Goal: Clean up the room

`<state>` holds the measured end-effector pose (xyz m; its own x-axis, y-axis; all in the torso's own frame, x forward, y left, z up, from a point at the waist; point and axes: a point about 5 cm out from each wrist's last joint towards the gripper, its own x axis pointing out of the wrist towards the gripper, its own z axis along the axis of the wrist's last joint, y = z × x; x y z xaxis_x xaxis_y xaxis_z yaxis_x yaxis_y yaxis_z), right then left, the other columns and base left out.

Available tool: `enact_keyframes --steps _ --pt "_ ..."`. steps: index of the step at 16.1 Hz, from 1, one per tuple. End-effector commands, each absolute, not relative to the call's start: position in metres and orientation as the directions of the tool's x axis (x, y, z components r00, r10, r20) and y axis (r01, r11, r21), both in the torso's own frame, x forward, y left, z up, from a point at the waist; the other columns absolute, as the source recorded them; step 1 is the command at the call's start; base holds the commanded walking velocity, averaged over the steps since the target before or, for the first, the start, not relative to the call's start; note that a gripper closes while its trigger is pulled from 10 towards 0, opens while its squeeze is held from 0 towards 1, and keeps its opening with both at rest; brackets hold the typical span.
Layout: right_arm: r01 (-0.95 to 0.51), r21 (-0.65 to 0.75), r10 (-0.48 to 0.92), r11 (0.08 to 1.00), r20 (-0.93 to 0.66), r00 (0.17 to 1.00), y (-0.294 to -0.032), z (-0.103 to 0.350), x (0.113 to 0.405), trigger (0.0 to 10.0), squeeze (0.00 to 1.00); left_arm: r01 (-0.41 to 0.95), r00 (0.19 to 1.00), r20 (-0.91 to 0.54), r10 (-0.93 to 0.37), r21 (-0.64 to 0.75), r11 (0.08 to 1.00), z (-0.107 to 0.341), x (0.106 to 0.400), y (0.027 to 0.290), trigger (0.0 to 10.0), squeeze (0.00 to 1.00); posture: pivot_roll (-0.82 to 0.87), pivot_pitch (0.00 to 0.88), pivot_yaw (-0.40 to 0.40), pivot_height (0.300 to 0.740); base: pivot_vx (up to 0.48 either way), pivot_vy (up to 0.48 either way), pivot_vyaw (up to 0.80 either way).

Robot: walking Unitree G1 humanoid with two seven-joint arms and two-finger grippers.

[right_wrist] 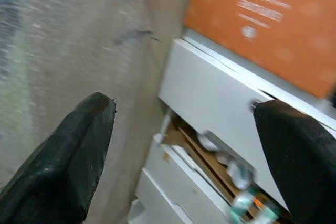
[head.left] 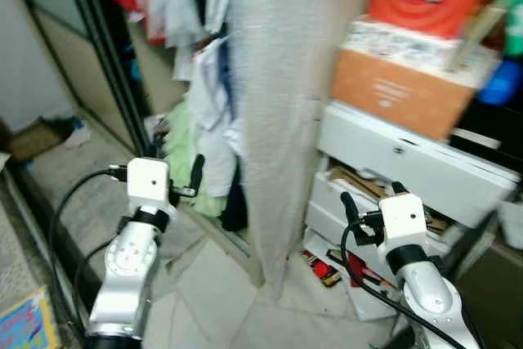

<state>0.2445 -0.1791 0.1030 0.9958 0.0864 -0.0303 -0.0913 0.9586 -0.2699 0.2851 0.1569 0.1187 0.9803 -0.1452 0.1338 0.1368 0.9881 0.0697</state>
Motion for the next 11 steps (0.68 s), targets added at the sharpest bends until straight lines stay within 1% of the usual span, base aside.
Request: enact_keyframes --steps 1,7,8,11 --pt "-0.086 -0.276 0.083 0.957 -0.025 0.996 -0.1832 0.1048 0.2447 10.0 0.0 0.154 0.978 0.132 -0.163 0.07 0.986 0.1187 0.2847 0.1536 10.0 0.0 -0.1 0.0 -0.004 0.74 0.0 -0.334 0.0" --pt "-0.092 -0.277 0.09 0.956 -0.02 0.996 -0.1802 0.1054 0.2445 10.0 0.0 0.157 0.977 0.132 -0.165 0.071 0.985 0.119 0.2854 0.1539 10.0 0.0 -0.1 0.0 -0.003 0.74 0.0 -0.386 0.0" --pt "-0.091 -0.277 0.089 0.957 -0.02 0.996 -0.1803 0.1054 0.2448 10.0 0.0 0.155 0.978 0.132 -0.164 0.072 0.985 0.119 0.2857 0.154 10.0 0.0 -0.1 0.0 -0.002 0.74 0.0 -0.244 0.0" --pt "-0.085 -0.261 0.084 0.962 -0.015 0.996 -0.1809 0.1061 0.2454 10.0 0.0 0.124 0.981 0.143 -0.133 0.066 0.99 0.1204 0.2868 0.1566 10.0 0.0 -0.1 0.0 -0.002 0.74 0.0 0.0 0.0"
